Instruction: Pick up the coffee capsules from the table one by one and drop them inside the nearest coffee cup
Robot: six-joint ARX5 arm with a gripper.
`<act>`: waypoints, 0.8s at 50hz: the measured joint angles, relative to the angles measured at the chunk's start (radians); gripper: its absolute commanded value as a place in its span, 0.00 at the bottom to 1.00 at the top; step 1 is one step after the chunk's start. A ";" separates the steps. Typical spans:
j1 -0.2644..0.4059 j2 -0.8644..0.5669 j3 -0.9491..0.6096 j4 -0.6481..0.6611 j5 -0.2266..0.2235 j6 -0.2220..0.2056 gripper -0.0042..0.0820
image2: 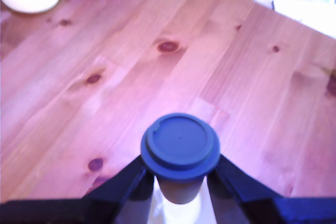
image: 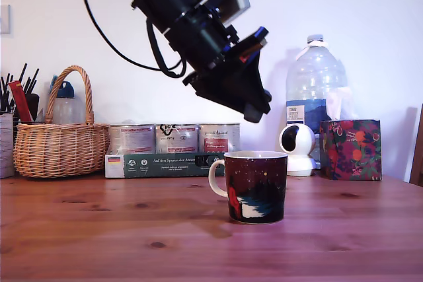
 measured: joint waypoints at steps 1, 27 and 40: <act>0.000 0.008 0.010 -0.012 0.000 0.000 0.22; -0.002 0.094 0.066 -0.156 -0.026 0.011 0.22; -0.005 0.094 0.066 -0.180 -0.026 0.014 0.22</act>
